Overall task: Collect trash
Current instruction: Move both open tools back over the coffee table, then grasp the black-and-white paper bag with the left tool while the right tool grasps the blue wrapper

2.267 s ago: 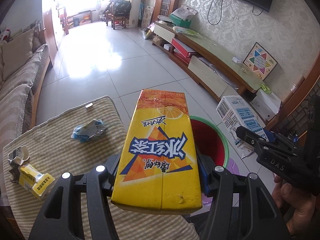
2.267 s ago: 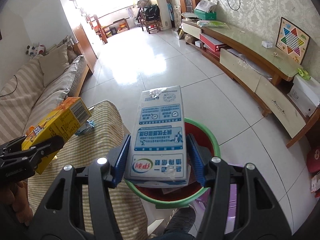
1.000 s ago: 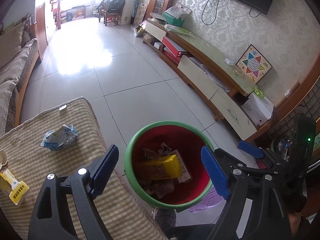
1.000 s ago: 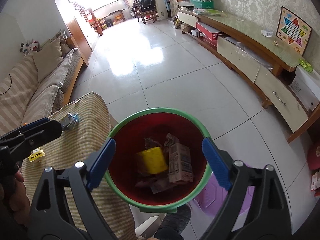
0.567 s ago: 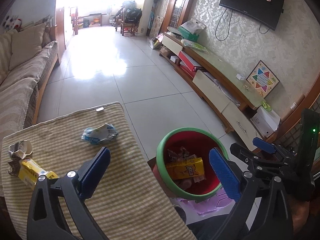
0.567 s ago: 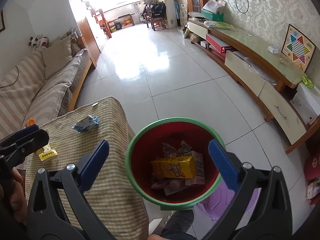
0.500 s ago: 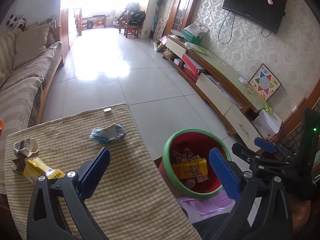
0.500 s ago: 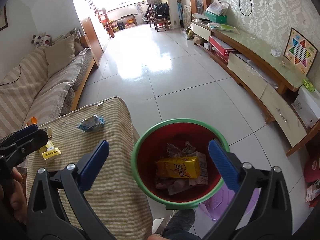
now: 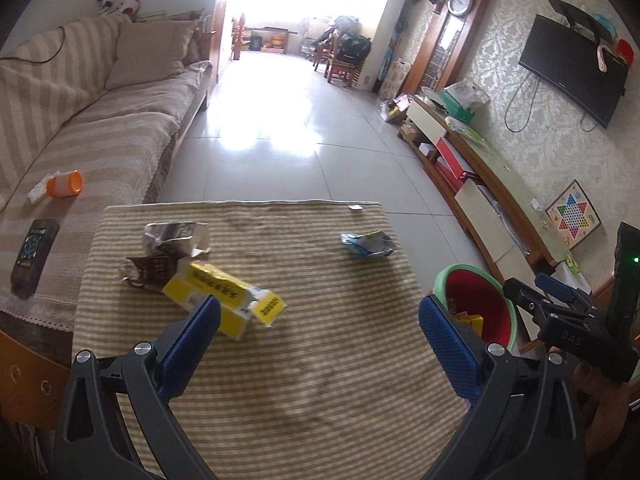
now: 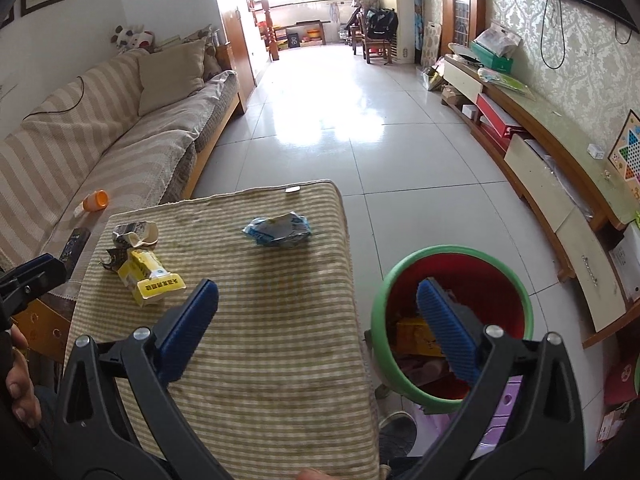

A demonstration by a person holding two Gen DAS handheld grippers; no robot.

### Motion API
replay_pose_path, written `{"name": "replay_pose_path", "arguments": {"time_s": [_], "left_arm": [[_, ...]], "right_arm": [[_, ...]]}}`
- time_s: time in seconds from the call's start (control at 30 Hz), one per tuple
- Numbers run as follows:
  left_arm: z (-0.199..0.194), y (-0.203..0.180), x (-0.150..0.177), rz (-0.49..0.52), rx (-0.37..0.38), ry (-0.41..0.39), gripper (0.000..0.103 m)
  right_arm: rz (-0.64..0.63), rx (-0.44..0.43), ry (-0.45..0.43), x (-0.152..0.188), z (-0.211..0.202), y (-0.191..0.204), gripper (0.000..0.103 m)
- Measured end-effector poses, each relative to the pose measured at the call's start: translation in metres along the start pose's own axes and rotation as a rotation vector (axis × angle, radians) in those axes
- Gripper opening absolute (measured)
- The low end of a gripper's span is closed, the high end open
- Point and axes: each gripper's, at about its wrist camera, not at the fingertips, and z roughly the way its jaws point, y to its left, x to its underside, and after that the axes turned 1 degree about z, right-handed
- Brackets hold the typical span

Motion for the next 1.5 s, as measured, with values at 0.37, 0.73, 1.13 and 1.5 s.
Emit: {"name": "replay_pose_path", "arguments": {"time_s": [0.37,0.73,1.13,1.5], "left_arm": [[-0.005,0.095,0.011,-0.071,-0.096,-0.002,0.095],[0.021,0.157,0.010,-0.174,-0.162,0.025,0.095],[0.069,0.176,-0.015,-0.165,-0.187,0.074,0.095],[0.138,0.171,-0.035,-0.109,-0.154,0.171,0.095]], "right_arm": [[-0.101,0.000,0.010,-0.006,0.022,0.064,0.098],[-0.120,-0.015,0.041,-0.020,0.067,0.074,0.098],[-0.147,0.002,0.077,-0.043,0.130,0.081,0.098],[-0.186,0.006,0.140,-0.045,0.200,0.083,0.098]]}}
